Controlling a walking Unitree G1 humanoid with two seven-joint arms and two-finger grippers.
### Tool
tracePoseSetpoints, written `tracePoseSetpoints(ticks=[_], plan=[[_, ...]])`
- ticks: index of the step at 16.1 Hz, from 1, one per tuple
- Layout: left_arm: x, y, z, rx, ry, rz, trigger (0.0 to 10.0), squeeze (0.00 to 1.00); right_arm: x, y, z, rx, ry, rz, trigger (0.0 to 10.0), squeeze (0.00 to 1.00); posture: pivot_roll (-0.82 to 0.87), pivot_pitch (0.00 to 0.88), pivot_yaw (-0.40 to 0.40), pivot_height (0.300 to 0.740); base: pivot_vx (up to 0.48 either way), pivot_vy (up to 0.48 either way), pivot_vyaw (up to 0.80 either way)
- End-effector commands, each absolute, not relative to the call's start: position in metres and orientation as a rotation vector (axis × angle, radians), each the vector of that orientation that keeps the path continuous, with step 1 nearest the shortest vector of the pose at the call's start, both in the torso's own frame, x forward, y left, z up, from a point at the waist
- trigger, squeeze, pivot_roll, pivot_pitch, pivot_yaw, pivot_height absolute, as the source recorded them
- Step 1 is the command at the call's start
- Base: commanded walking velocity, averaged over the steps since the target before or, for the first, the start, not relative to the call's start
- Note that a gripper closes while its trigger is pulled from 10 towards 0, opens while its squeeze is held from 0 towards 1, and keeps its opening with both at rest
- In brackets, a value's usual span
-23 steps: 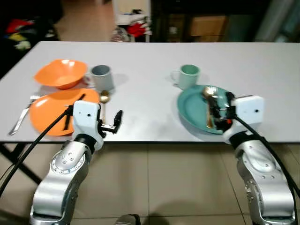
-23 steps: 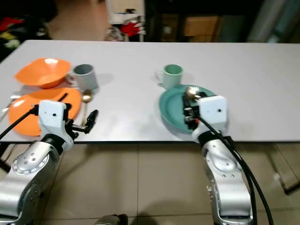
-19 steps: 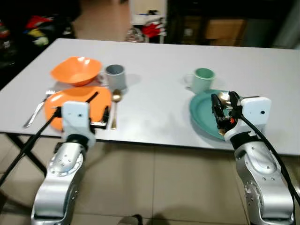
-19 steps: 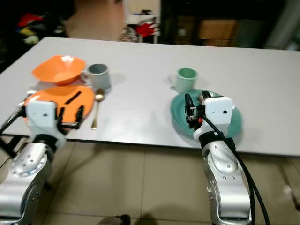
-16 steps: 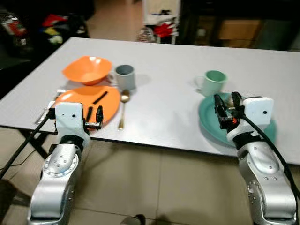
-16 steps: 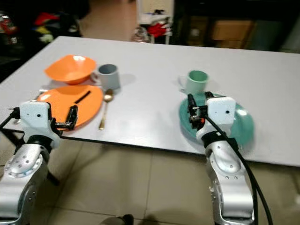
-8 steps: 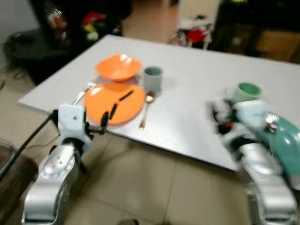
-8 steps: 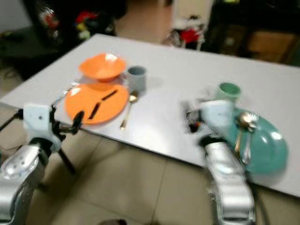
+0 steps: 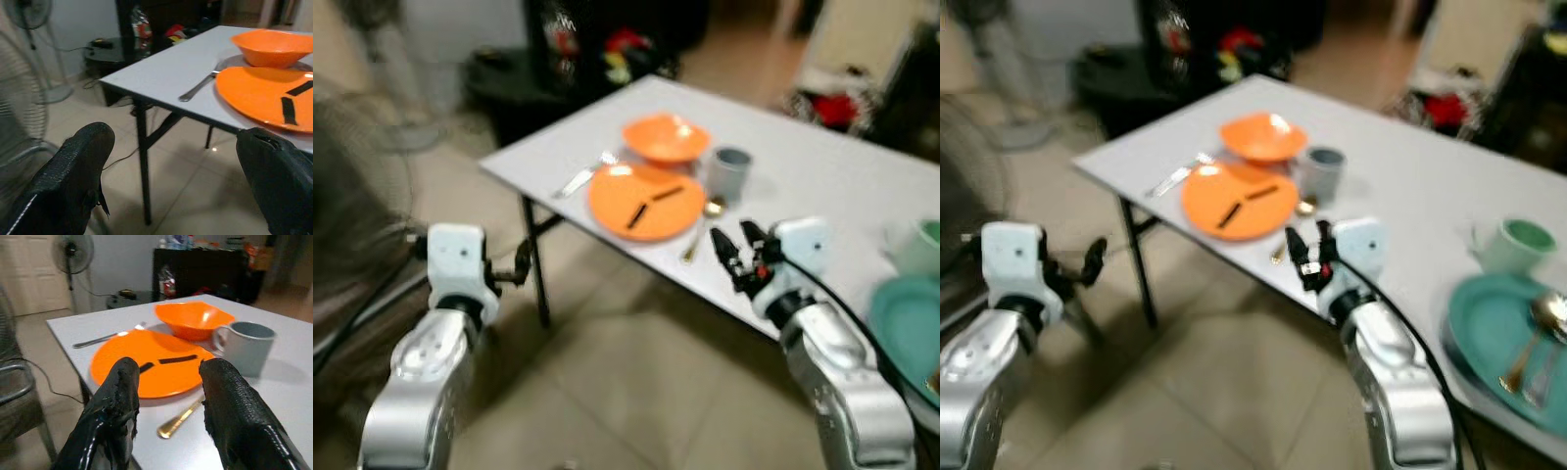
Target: Setting the table
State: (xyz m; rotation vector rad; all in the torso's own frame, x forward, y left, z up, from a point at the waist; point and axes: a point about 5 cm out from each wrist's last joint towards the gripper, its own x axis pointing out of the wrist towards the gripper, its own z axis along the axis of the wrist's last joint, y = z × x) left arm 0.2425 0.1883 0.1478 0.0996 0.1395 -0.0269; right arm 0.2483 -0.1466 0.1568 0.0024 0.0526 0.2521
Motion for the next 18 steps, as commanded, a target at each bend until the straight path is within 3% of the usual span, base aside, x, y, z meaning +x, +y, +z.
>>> tracePoseSetpoints(ticks=[1, 4, 6, 18], plan=[[0.244, 0.186, 0.150, 0.120, 0.141, -0.042, 10.0, 0.00, 0.251, -0.152, 0.153, 0.019, 0.075, 0.214, 10.0, 0.49, 0.10, 0.000, 0.002, 0.740, 0.000, 0.000, 0.80], [0.247, 0.187, 0.151, 0.085, 0.145, -0.040, 10.0, 0.00, 0.253, -0.157, 0.155, -0.026, 0.046, 0.168, 10.0, 0.55, 0.08, 0.000, 0.021, 0.740, 0.000, 0.000, 0.80], [0.253, 0.178, 0.153, 0.105, 0.131, -0.110, 10.0, 0.00, 0.253, -0.162, 0.156, -0.096, 0.017, 0.139, 10.0, 0.69, 0.06, 0.000, 0.043, 0.740, 0.000, 0.000, 0.80], [0.262, 0.172, 0.156, 0.075, 0.104, -0.138, 10.0, 0.00, 0.256, -0.153, 0.153, -0.002, 0.082, 0.199, 10.0, 0.68, 0.06, 0.000, 0.043, 0.740, 0.000, 0.000, 0.80]])
